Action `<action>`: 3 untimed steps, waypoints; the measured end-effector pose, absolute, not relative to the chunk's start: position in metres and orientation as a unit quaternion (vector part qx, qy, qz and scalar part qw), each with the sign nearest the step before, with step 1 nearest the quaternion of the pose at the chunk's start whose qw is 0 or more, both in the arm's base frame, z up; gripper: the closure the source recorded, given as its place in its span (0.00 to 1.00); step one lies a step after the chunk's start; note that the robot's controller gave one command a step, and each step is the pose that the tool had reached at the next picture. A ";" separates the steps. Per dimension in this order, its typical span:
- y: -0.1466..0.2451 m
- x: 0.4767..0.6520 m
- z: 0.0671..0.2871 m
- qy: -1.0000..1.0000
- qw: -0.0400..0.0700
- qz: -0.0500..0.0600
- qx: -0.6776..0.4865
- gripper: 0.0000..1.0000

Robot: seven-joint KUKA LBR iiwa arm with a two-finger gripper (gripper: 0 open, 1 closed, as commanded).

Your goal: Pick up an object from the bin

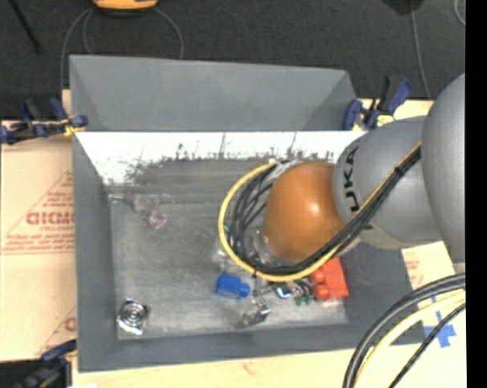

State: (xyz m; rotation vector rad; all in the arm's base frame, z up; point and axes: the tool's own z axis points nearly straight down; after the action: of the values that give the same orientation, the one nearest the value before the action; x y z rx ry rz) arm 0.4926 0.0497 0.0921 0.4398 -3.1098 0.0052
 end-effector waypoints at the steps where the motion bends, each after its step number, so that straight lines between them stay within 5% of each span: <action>1: 0.041 0.502 0.077 -0.989 -0.001 0.000 0.147 0.00; 3: 0.042 0.499 0.076 -0.994 -0.004 -0.002 0.113 0.00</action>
Offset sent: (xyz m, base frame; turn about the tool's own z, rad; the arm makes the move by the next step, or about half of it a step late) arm 0.0080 -0.0085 -0.0168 -0.0150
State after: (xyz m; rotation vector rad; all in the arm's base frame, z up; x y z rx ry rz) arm 0.4986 0.0420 0.0760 0.3576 -3.1300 -0.0059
